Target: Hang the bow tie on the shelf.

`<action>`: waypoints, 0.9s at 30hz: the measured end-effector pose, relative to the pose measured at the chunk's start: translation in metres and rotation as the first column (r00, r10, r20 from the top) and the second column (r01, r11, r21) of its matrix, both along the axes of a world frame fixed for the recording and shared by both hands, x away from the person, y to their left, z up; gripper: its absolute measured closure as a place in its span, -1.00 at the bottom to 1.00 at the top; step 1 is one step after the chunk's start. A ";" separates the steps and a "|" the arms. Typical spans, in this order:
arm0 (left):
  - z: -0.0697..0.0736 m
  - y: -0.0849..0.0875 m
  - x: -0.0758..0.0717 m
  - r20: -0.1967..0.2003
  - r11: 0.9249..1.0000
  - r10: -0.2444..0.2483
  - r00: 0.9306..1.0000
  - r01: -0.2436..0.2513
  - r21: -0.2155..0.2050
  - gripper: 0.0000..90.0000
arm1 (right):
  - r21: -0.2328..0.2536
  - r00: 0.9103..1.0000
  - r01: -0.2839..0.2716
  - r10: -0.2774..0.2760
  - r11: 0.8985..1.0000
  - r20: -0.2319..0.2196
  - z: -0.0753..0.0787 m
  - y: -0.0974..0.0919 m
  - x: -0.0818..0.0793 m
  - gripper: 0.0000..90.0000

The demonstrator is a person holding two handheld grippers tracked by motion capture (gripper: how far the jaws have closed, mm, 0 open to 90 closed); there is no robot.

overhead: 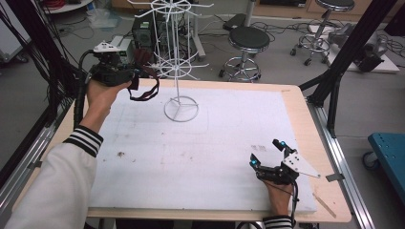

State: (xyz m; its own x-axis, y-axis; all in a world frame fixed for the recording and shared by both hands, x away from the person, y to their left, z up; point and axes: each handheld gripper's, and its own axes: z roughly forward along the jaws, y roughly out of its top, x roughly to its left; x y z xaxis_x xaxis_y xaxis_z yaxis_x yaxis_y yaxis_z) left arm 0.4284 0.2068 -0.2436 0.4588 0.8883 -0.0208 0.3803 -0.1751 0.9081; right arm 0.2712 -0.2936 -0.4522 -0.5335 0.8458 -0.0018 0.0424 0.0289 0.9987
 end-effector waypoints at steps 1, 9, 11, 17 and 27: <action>-0.001 -0.001 0.001 0.002 1.000 0.008 1.000 -0.008 0.010 0.70 | 0.000 1.000 0.000 0.000 1.000 0.000 0.000 0.000 0.000 -0.99; -0.006 -0.007 0.006 0.010 0.999 0.042 0.999 -0.042 0.018 0.70 | -0.001 1.000 0.000 0.000 1.000 0.000 0.000 0.000 0.000 -0.99; -0.008 -0.009 0.007 0.012 0.999 0.047 0.999 -0.047 0.026 0.70 | 0.000 1.000 0.000 0.000 1.000 -0.004 0.000 0.000 0.000 -0.99; -0.012 -0.011 0.007 0.006 0.998 0.052 0.999 -0.052 0.029 0.70 | 0.000 1.000 -0.001 0.001 1.000 -0.003 0.000 0.000 0.000 -0.99; -0.016 -0.013 0.007 -0.003 0.998 0.049 0.999 -0.049 0.046 0.70 | 0.000 1.000 0.000 0.000 1.000 -0.001 0.000 0.000 0.000 -0.99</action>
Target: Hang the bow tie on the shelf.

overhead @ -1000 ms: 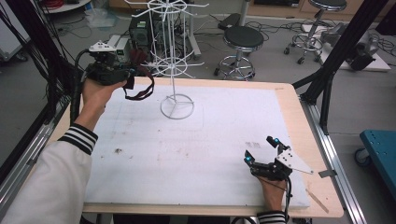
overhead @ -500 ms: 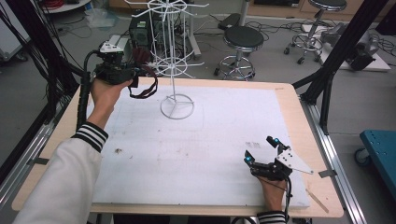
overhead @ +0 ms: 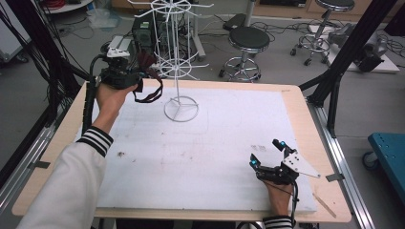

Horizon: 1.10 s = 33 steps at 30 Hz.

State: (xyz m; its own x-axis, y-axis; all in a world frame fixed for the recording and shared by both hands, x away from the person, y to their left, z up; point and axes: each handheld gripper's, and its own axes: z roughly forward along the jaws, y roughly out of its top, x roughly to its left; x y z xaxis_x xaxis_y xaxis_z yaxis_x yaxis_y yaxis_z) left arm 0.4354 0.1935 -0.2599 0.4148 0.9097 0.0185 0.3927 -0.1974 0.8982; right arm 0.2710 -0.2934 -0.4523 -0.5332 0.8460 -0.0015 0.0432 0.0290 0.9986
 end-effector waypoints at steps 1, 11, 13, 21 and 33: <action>0.000 -0.001 0.000 0.001 1.000 0.003 1.000 -0.003 0.004 0.70 | 0.000 1.000 -0.001 0.001 1.000 0.001 0.000 0.000 0.000 -0.99; -0.005 -0.007 -0.001 -0.011 0.999 0.001 1.000 0.000 0.046 0.70 | -0.001 1.000 -0.001 0.001 1.000 0.000 0.000 0.000 0.000 -0.99; -0.009 -0.006 -0.001 -0.013 0.999 0.008 1.000 -0.007 0.038 0.70 | -0.002 1.000 0.001 -0.001 1.000 0.000 0.000 0.000 0.000 -0.99; -0.026 -0.007 -0.003 -0.027 0.998 -0.005 1.000 0.006 0.054 0.70 | -0.001 1.000 0.000 0.000 1.000 0.000 0.000 0.000 0.000 -0.99; -0.046 -0.018 0.002 -0.069 0.992 -0.012 0.998 0.020 0.125 0.70 | -0.001 1.000 -0.001 0.001 1.000 -0.001 0.000 0.000 0.000 -0.99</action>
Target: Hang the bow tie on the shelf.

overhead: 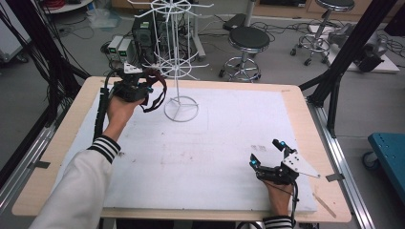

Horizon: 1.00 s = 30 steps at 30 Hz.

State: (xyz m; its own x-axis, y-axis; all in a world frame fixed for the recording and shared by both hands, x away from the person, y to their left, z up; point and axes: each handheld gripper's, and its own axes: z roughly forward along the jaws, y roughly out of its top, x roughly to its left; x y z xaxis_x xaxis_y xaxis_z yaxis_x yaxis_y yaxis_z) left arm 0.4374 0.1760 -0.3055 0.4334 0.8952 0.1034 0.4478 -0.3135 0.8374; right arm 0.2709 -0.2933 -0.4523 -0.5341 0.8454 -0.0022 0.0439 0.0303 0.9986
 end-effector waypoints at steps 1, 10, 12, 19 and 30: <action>-0.001 -0.001 0.000 -0.004 1.000 -0.001 1.000 0.001 0.008 0.70 | 0.000 1.000 0.001 -0.001 1.000 0.000 0.000 0.000 0.000 -0.99; -0.006 -0.004 0.003 -0.014 1.000 -0.007 1.000 0.007 -0.015 0.70 | 0.002 1.000 0.000 0.000 1.000 0.001 0.000 0.000 0.000 -0.99; -0.006 -0.003 0.003 -0.020 1.000 -0.011 1.000 0.011 -0.021 0.70 | 0.002 1.000 0.000 0.000 1.000 0.001 0.000 0.000 0.000 -0.99; -0.008 0.004 0.002 -0.022 0.998 -0.029 0.999 0.028 -0.051 0.65 | 0.001 1.000 0.001 -0.001 1.000 0.001 0.000 0.000 0.000 -0.99; -0.012 0.023 -0.003 0.005 0.983 -0.156 0.988 0.156 -0.099 -0.78 | 0.001 1.000 0.002 -0.002 1.000 0.000 0.000 0.000 0.000 -0.99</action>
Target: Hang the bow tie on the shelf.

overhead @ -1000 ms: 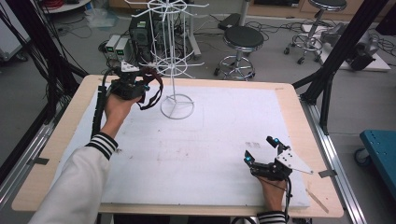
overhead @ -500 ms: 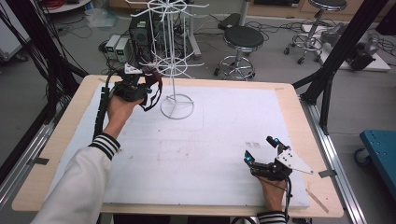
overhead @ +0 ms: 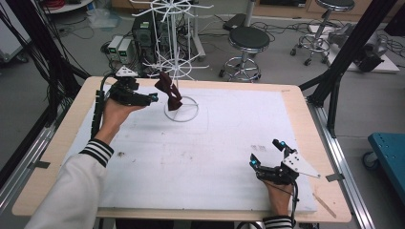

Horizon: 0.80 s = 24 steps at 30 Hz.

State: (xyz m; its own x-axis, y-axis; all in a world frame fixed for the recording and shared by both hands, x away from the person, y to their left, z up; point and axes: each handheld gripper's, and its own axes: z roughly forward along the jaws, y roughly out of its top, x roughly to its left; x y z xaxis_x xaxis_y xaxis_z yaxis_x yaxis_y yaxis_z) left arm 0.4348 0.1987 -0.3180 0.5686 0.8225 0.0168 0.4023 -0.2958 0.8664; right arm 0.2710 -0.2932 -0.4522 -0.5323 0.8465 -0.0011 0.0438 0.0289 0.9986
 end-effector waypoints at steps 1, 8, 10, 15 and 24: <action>0.000 0.003 -0.002 0.005 1.000 -0.010 1.000 0.010 -0.005 -0.89 | -0.002 1.000 0.000 0.000 1.000 0.000 0.000 0.000 0.000 -0.99; -0.002 0.024 -0.022 0.077 0.993 -0.082 0.994 0.088 -0.081 -0.96 | 0.001 1.000 0.001 -0.001 1.000 -0.001 0.000 0.000 0.000 -0.99; -0.003 0.030 -0.028 0.100 0.990 -0.095 0.990 0.105 -0.095 -0.96 | 0.000 1.000 0.002 -0.002 1.000 0.000 0.000 0.000 0.000 -0.99; -0.007 0.043 -0.052 0.165 0.983 -0.120 0.979 0.140 -0.120 -0.96 | -0.004 1.000 0.002 -0.002 1.000 0.001 0.000 0.000 0.000 -0.99; -0.022 0.059 -0.097 0.288 0.959 -0.176 0.941 0.230 -0.168 -0.96 | -0.002 1.000 0.003 -0.003 1.000 -0.001 0.000 0.000 0.000 -0.99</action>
State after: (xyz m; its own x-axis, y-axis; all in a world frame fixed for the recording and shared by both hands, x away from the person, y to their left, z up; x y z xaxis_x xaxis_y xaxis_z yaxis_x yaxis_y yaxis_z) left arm 0.3377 0.2573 -0.3402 0.7204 0.6923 0.0415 0.0973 -0.1602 0.9823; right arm 0.2706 -0.2931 -0.4522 -0.5299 0.8481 -0.0020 0.0447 0.0303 0.9985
